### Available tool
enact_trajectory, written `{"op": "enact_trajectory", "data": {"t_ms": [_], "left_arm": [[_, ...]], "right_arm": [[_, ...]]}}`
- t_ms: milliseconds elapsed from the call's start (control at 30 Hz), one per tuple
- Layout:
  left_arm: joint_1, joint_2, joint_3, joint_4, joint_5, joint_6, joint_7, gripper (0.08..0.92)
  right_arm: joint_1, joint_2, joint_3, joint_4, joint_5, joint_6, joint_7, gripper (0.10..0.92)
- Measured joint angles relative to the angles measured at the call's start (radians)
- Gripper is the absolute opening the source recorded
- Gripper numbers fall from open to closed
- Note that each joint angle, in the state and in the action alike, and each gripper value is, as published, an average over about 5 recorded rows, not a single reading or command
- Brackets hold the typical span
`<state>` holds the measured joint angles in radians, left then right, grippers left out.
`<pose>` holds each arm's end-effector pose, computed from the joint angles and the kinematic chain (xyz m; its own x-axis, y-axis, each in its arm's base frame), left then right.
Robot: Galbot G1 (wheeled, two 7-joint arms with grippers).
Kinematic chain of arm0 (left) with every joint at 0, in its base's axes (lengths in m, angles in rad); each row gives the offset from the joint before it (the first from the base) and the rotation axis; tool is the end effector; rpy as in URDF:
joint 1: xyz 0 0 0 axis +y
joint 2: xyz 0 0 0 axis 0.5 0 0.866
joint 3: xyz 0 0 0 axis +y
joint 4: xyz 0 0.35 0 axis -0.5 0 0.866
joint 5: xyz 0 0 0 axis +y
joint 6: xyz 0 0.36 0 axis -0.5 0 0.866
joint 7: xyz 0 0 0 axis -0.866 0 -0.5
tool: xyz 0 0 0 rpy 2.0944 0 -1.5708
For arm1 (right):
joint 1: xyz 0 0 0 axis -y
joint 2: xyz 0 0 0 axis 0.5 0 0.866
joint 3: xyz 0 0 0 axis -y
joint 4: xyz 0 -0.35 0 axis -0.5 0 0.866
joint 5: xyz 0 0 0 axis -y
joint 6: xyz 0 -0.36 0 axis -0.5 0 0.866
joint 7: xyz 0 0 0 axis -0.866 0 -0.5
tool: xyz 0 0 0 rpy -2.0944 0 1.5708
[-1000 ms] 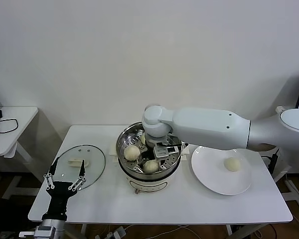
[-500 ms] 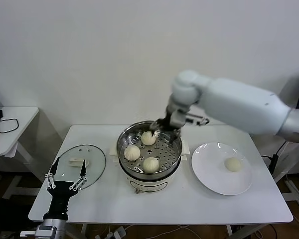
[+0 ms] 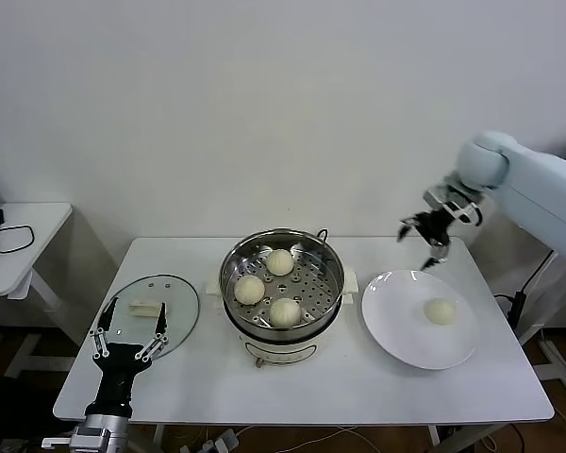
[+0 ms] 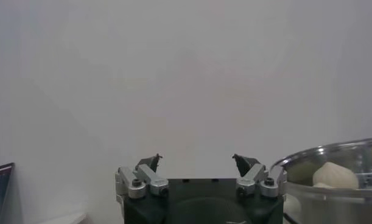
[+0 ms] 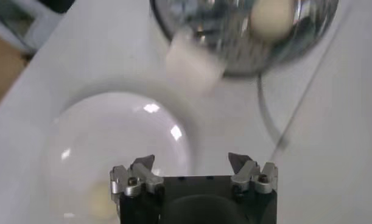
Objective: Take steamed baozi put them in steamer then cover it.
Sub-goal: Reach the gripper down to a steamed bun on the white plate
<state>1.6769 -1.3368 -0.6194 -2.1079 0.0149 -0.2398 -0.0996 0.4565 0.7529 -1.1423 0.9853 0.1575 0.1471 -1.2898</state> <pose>0.1579 0.0672 -0.3061 -0.9855 0.0032 -0.1699 -0.0385 0.9696 0.2416 0.5900 -0.1963 -0.0682 -0.1069 -0.1717 0.9793 -0.9512 -0.2692 -0.1510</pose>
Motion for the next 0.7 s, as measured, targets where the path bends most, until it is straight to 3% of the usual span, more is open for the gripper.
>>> {"op": "enact_trajectory", "data": {"t_ms": [700], "left_arm": [[0.019,-0.004,-0.017,0.005,0.0,-0.005,0.0,0.823]], "right_arm": [[-0.254,0.053,0.068,-0.278,-0.016,-0.05,0.122,0.823]]}}
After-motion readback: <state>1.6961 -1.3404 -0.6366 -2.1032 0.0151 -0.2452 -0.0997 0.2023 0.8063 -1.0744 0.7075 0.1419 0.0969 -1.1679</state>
